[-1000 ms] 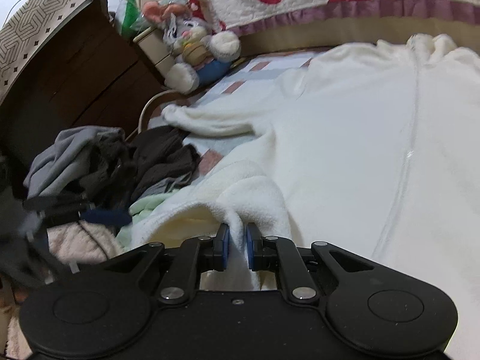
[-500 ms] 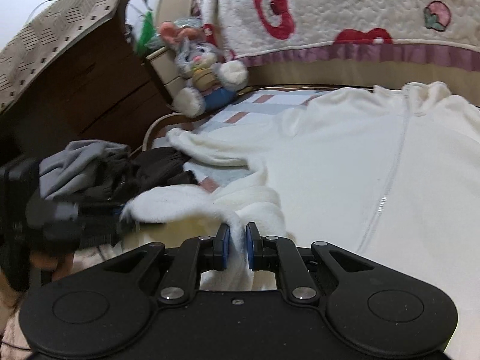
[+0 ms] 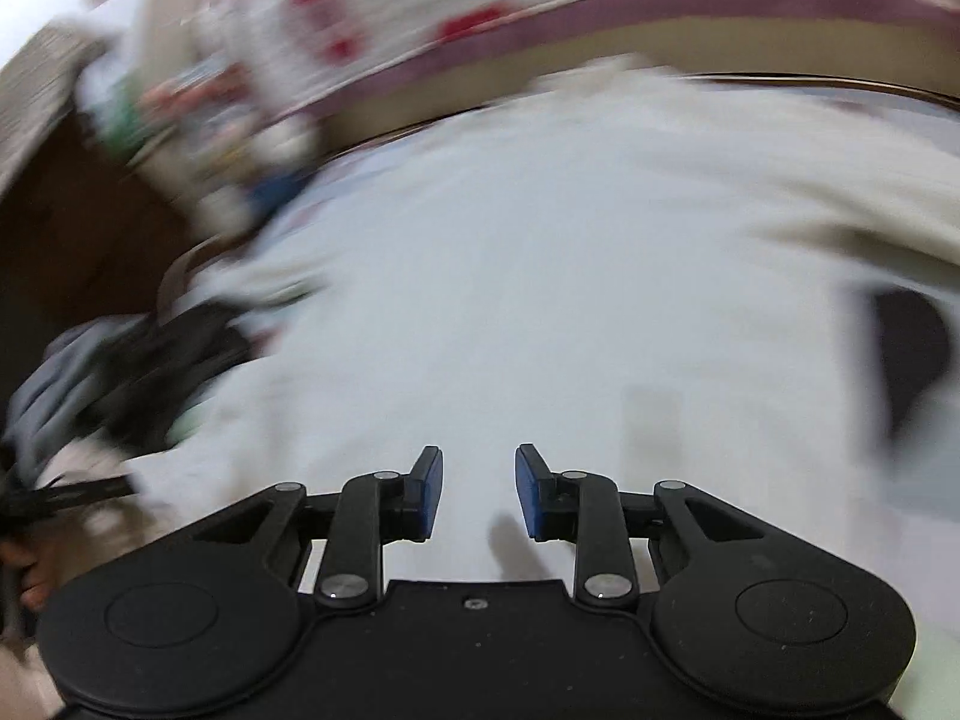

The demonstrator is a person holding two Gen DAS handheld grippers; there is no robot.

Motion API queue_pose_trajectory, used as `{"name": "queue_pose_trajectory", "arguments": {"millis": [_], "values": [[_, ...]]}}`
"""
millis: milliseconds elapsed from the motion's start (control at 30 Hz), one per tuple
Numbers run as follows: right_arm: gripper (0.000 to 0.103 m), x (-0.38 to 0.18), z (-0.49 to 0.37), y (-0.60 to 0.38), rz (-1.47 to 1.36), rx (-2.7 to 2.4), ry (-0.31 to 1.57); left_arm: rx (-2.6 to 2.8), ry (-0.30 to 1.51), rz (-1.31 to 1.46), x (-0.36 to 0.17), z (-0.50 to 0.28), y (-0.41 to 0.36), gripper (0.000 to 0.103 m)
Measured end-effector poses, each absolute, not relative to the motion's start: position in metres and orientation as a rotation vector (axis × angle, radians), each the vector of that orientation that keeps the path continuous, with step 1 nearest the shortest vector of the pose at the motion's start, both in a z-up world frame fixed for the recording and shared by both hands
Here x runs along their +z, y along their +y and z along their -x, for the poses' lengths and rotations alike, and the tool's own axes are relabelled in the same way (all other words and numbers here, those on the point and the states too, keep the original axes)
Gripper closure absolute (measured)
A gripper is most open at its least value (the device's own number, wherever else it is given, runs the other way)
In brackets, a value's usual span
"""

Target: Fold clothes

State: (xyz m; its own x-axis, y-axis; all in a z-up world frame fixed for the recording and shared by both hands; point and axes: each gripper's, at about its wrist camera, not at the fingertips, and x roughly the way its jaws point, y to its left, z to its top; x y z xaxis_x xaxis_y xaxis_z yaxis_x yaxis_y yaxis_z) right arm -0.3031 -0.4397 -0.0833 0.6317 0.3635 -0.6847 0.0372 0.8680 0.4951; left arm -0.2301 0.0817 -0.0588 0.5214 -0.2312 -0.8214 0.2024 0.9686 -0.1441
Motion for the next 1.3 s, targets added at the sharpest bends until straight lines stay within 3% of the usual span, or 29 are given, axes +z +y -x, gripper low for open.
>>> {"name": "queue_pose_trajectory", "arguments": {"millis": [200, 267, 433, 767, 867, 933, 1067, 1133, 1167, 1200, 1300], "values": [[0.065, -0.08, 0.412, -0.475, -0.507, -0.069, 0.9, -0.322, 1.033, -0.07, -0.066, 0.202, 0.06, 0.09], [0.062, -0.077, 0.441, -0.466, -0.403, -0.09, 0.91, -0.328, 1.03, -0.1, -0.065, 0.196, 0.055, 0.081], [0.06, -0.091, 0.48, -0.426, -0.169, -0.036, 0.994, -0.34, 1.057, -0.138, -0.07, 0.179, 0.045, 0.074], [0.06, -0.098, 0.46, -0.423, -0.045, -0.038, 0.868, -0.337, 1.036, -0.18, -0.08, 0.167, 0.034, 0.071], [0.07, -0.099, 0.45, -0.422, -0.053, -0.01, 0.828, -0.342, 1.017, -0.181, -0.08, 0.169, 0.034, 0.071], [0.071, -0.096, 0.445, -0.426, -0.097, -0.028, 0.777, -0.342, 1.012, -0.183, -0.081, 0.168, 0.032, 0.07], [0.07, -0.092, 0.428, -0.438, -0.188, -0.109, 0.702, -0.375, 1.06, -0.241, -0.091, 0.163, 0.023, 0.046], [0.074, -0.096, 0.418, -0.446, -0.25, -0.129, 0.69, -0.411, 1.094, -0.259, -0.1, 0.159, 0.018, 0.047], [0.095, -0.098, 0.415, -0.451, -0.317, -0.131, 0.677, -0.415, 1.083, -0.258, -0.1, 0.159, 0.018, 0.068], [0.097, -0.096, 0.414, -0.457, -0.391, -0.129, 0.645, -0.414, 1.067, -0.249, -0.097, 0.161, 0.021, 0.095], [0.097, -0.067, 0.433, -0.475, -0.645, -0.097, 0.423, -0.38, 0.991, -0.169, -0.068, 0.18, 0.051, 0.096]]}}
